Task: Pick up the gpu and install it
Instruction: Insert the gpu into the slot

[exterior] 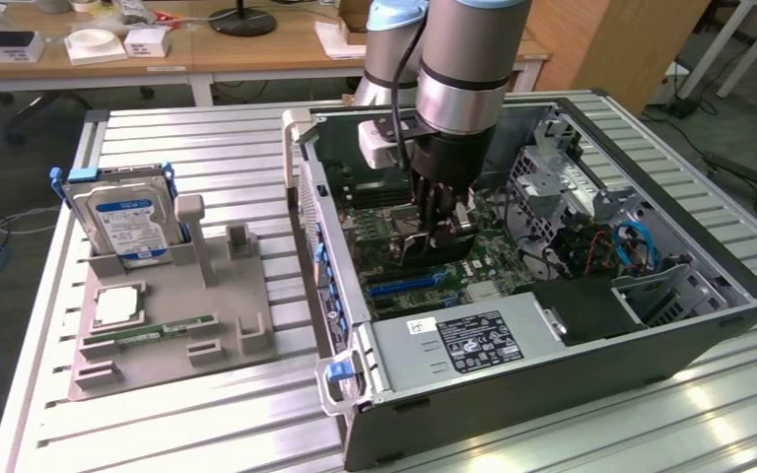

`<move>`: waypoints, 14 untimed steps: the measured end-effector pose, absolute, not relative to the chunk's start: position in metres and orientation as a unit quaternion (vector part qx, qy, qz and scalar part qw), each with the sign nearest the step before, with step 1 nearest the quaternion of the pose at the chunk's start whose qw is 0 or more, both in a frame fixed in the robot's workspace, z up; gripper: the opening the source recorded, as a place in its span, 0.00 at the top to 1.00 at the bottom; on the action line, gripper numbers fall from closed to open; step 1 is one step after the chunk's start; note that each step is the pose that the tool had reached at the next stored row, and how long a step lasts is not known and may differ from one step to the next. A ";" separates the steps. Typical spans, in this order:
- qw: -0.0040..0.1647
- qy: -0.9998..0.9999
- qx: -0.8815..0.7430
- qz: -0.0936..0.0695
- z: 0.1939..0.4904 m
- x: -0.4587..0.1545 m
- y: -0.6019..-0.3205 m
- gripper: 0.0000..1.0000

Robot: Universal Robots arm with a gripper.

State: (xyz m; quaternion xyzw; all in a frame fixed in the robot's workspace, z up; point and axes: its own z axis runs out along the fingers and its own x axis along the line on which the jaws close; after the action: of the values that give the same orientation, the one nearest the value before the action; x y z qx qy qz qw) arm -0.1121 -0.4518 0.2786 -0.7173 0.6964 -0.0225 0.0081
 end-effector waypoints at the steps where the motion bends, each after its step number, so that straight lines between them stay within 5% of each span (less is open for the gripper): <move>1: 0.008 0.696 -0.717 -0.023 0.279 -0.112 -0.452 0.74; 14: 0.010 0.696 -0.717 -0.024 0.277 -0.113 -0.452 0.74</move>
State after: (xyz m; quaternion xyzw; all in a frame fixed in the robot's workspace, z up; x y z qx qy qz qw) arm -0.1129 -0.4518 0.2766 -0.7173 0.6963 -0.0244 0.0101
